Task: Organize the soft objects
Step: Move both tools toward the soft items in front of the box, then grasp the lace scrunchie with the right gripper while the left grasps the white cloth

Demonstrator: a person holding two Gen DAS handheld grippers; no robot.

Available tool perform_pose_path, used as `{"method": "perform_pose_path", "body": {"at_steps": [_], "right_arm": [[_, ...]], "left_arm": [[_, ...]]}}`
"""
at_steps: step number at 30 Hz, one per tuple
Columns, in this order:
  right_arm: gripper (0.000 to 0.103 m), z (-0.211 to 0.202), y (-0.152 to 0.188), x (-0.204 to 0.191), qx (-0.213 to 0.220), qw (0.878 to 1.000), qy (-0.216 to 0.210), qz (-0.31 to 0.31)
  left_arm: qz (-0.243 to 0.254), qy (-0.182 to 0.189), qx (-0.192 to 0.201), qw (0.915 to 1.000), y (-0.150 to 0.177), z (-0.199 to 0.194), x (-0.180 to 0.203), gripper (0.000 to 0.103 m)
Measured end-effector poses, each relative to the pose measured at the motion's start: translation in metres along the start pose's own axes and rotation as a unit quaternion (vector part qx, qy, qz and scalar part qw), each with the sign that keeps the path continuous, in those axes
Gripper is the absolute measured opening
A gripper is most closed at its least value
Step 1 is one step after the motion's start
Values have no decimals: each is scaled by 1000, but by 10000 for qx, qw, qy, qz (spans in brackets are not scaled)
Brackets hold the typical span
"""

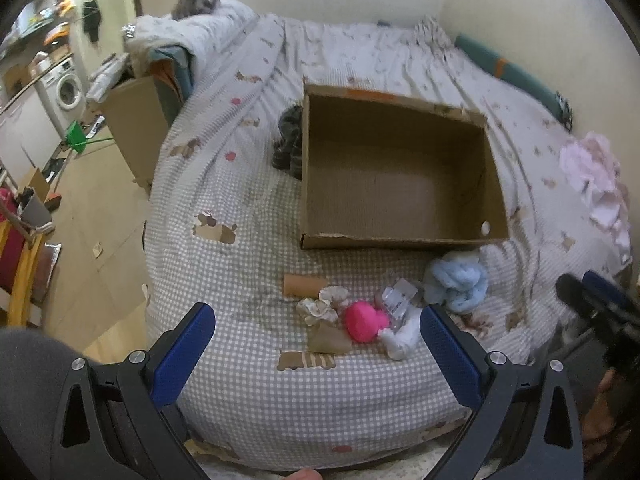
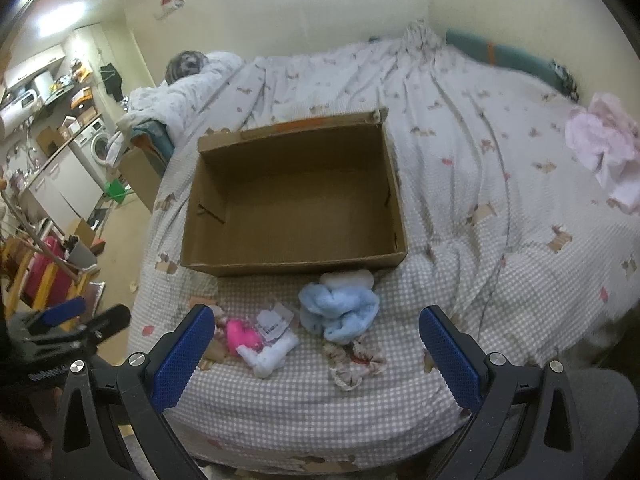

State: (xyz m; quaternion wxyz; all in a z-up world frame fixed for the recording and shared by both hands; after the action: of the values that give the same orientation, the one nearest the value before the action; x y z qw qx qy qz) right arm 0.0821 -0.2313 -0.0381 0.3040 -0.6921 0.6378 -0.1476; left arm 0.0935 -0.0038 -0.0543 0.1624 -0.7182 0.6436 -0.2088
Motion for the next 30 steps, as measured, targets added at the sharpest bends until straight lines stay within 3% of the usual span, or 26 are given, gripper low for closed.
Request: {"method": "perform_pose_path", "body": {"at_steps": [8, 15, 18, 22, 25, 28, 29, 30], "right_arm": [[103, 45, -6, 31, -993, 9947, 87, 271], [102, 102, 35, 48, -1977, 9792, 212, 397], [93, 124, 55, 44, -2419, 9692, 109, 443], [91, 145, 67, 31, -2515, 9668, 420, -164], [90, 153, 74, 21, -2644, 9634, 307, -329], [76, 162, 80, 18, -2732, 9598, 421, -491], [65, 164, 83, 17, -2786, 9582, 409, -510], [39, 167, 85, 15, -2800, 9573, 435, -579]], "left_arm": [[77, -226, 73, 9997, -30, 17, -14, 102], [-88, -288, -249, 9992, -13, 58, -29, 102], [-343, -151, -512, 9980, -3, 72, -35, 102], [-400, -115, -598, 9973, -2, 79, -42, 102], [-562, -136, -728, 9957, -1, 84, -50, 102], [-725, -182, -878, 9933, 3, 87, -59, 102], [-755, -211, -907, 9928, 4, 88, -60, 102], [-775, -231, -918, 9925, 4, 87, -61, 102]]}}
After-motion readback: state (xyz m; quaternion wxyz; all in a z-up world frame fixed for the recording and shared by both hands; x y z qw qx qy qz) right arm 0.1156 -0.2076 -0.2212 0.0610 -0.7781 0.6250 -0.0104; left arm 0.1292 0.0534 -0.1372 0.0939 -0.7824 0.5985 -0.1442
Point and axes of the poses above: each gripper's, at about its wrist camera, not at the fingertips, and z roughly the way its jaws point, x to its right, y to its underside, the point moved 6 cm from there along z, roughly the way its jaws point, and after that the axes turned 1 degree about -z, right-handed, at the moved point
